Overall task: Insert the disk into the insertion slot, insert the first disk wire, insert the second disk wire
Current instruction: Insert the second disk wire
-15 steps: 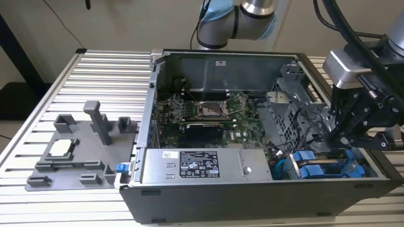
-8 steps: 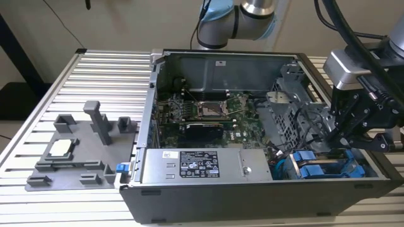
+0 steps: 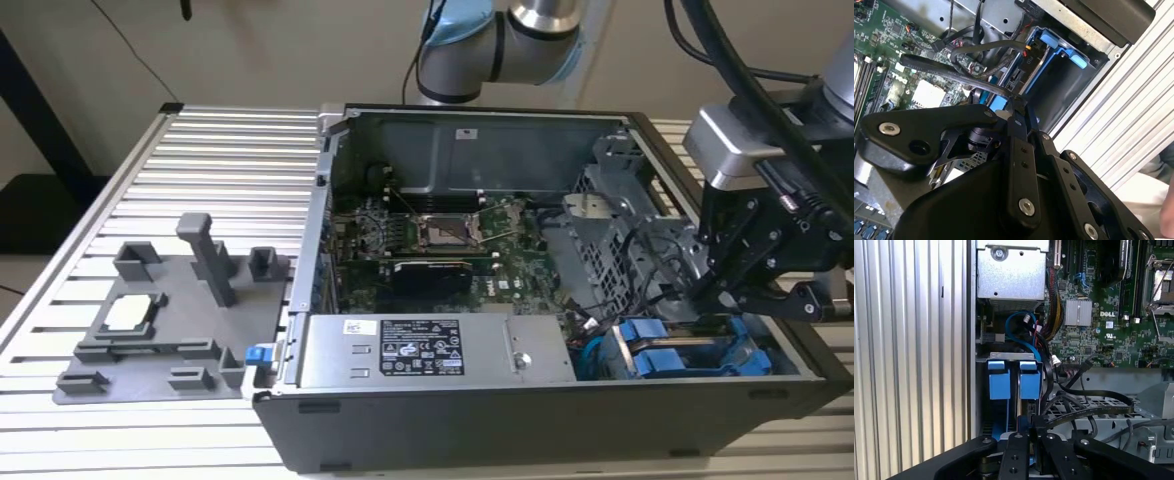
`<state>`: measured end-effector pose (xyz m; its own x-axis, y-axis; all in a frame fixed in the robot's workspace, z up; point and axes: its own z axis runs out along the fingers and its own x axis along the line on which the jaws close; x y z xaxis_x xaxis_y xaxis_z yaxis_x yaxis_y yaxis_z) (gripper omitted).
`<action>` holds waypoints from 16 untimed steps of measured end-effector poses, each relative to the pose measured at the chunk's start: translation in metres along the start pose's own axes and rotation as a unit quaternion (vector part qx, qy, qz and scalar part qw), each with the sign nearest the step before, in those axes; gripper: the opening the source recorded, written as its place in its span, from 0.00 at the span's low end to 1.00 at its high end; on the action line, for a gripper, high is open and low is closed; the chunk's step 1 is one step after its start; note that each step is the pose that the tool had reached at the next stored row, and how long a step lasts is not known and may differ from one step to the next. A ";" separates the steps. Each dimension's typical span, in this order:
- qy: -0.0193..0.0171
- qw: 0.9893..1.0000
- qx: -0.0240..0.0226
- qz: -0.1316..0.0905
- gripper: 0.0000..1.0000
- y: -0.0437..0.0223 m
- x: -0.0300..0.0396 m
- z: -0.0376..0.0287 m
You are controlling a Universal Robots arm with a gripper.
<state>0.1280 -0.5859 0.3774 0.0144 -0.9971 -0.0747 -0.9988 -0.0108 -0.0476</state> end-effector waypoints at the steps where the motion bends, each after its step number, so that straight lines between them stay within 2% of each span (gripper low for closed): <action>1: 0.000 1.000 0.000 0.000 0.16 0.0000 0.0000 0.0000; 3: 0.000 1.000 0.000 0.000 0.16 0.0000 0.0002 0.0011; 4: -0.002 1.000 0.000 0.000 0.16 -0.0005 0.0002 0.0018; 6: -0.010 1.000 0.000 0.000 0.16 -0.0011 0.0003 0.0029; 9: -0.027 1.000 0.000 0.001 0.16 -0.0035 0.0014 0.0041; 10: -0.030 1.000 0.000 0.001 0.16 -0.0044 0.0025 0.0049; 12: -0.032 0.999 0.000 0.002 0.16 -0.0055 0.0052 0.0076; 16: -0.032 0.999 0.000 0.002 0.16 -0.0057 0.0062 0.0148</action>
<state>0.1345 -0.5909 0.3625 0.0142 -0.9903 -0.1383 -0.9989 -0.0078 -0.0471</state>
